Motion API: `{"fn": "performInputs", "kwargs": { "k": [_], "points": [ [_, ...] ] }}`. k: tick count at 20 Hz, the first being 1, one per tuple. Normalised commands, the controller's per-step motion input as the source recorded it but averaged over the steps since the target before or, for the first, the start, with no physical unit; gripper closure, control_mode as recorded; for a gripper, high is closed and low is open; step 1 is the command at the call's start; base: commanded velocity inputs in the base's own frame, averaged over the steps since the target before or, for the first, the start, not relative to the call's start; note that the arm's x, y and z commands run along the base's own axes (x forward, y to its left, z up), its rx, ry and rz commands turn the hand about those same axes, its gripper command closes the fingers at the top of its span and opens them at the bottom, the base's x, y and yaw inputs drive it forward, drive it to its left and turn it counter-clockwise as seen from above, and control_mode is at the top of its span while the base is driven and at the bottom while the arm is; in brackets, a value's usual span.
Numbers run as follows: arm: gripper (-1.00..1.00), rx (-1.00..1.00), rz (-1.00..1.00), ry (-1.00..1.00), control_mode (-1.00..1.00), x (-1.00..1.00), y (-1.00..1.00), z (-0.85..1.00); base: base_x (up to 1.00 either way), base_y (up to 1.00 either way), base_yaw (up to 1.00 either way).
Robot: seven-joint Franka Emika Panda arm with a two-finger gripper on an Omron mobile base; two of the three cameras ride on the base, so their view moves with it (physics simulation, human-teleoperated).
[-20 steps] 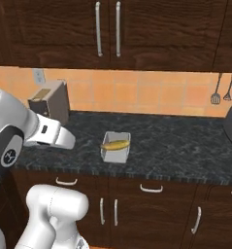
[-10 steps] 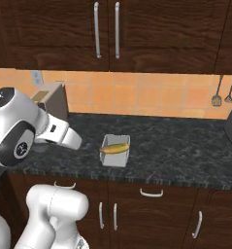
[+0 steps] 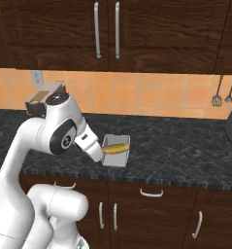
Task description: Take the meat container that has the steak and place it on the second highest rack of the freezer. Then take the vegetable container that has the potato and cucumber and place it on the highest rack of the freezer.
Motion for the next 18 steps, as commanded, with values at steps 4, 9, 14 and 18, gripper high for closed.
{"fn": "performInputs", "kwargs": {
  "k": [4, 9, 14, 18],
  "points": [
    [-1.0, 0.12, -0.22, 0.12, -1.0, 0.7, -0.31, -0.63, 0.0, 0.0, 0.0],
    [-1.0, 0.11, -0.19, 0.11, -1.0, 0.73, -0.15, -0.62, 0.0, 0.0, 0.0],
    [-1.0, 0.04, -0.16, 0.14, -1.0, 0.67, -0.16, -0.5, 0.0, 0.0, 0.0],
    [-1.0, 0.02, -0.01, 0.01, -1.0, 0.25, -0.26, -0.54, 0.0, 0.0, 0.0]
  ]
}}
